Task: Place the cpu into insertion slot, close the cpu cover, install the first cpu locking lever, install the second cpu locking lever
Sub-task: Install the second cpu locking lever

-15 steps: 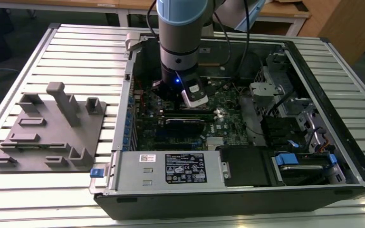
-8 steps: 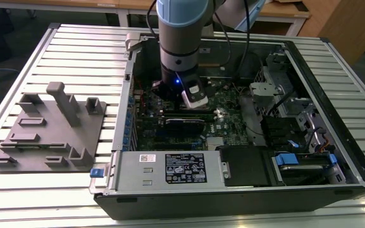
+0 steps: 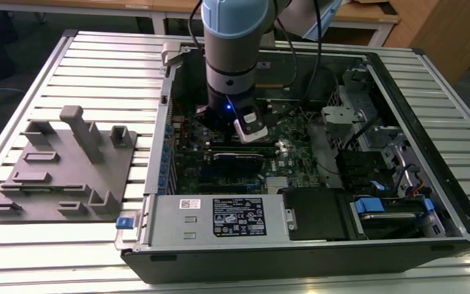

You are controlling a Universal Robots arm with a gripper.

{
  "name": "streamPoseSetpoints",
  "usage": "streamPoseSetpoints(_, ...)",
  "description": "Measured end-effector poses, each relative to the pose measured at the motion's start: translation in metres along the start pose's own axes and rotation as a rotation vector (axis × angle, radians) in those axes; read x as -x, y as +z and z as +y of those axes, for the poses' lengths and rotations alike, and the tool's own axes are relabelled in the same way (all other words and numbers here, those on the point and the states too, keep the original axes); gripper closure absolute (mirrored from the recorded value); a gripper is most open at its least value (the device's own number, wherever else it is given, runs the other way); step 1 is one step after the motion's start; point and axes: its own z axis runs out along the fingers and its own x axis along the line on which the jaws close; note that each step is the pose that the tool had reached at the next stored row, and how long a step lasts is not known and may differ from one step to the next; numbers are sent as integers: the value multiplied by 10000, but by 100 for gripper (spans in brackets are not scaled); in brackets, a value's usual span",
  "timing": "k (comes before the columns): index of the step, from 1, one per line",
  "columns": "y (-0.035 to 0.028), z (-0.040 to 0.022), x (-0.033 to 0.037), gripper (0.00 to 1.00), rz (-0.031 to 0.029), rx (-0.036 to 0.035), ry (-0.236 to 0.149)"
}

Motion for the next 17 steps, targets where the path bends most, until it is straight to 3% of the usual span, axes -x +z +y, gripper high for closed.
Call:
streamPoseSetpoints(10, 15, -13, 1, 89, 33, 322, 11)
streamPoseSetpoints(15, 27, -14, 0, 89, 52, 552, 20)
streamPoseSetpoints(17, 26, -14, 0, 89, 60, 607, 23)
